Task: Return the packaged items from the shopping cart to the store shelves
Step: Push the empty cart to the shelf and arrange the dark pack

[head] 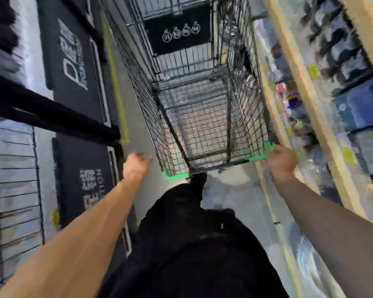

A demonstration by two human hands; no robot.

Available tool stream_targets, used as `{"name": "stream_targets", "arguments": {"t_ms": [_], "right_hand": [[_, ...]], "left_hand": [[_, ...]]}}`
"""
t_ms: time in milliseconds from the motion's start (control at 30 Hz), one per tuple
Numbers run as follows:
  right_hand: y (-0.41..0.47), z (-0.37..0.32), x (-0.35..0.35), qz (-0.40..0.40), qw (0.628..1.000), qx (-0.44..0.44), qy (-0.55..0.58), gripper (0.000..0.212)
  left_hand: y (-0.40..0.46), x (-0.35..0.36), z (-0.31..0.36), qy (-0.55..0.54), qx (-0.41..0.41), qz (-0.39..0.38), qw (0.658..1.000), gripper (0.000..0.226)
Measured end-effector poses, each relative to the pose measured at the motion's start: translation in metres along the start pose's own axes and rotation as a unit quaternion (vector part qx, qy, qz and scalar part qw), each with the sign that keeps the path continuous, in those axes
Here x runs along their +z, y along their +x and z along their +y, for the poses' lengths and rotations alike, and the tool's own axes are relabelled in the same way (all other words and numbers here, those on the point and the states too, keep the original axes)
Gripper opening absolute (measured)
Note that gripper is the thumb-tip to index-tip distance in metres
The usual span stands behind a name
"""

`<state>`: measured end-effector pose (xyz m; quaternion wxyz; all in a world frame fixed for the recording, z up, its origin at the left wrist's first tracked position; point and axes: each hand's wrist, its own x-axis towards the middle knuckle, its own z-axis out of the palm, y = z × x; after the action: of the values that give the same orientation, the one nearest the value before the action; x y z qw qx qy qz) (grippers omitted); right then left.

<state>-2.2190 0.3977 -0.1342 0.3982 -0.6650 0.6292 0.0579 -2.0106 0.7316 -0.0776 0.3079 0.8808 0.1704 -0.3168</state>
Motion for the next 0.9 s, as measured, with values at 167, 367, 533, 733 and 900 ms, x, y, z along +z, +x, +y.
{"name": "stream_targets", "arguments": {"t_ms": [167, 367, 533, 733, 900], "right_hand": [[-0.026, -0.044, 0.006, -0.015, 0.998, -0.030, -0.052, 0.039], [-0.019, -0.104, 0.022, 0.046, 0.987, -0.091, -0.127, 0.037], [0.013, -0.178, 0.045, 0.030, 0.975, -0.131, -0.179, 0.023], [0.059, -0.297, 0.081, -0.001, 0.973, -0.118, -0.201, 0.025], [0.107, -0.385, 0.111, -0.020, 0.972, -0.139, -0.191, 0.025]], "left_hand": [[0.015, 0.021, -0.013, 0.073, -0.025, -0.001, 0.997, 0.034], [0.074, 0.006, 0.037, 0.133, -0.043, 0.022, 0.990, 0.024], [0.145, -0.022, 0.078, 0.134, -0.020, -0.014, 0.991, 0.029], [0.229, -0.068, 0.156, 0.126, 0.007, 0.006, 0.992, 0.027], [0.309, -0.100, 0.227, 0.118, -0.009, 0.009, 0.993, 0.025]]}}
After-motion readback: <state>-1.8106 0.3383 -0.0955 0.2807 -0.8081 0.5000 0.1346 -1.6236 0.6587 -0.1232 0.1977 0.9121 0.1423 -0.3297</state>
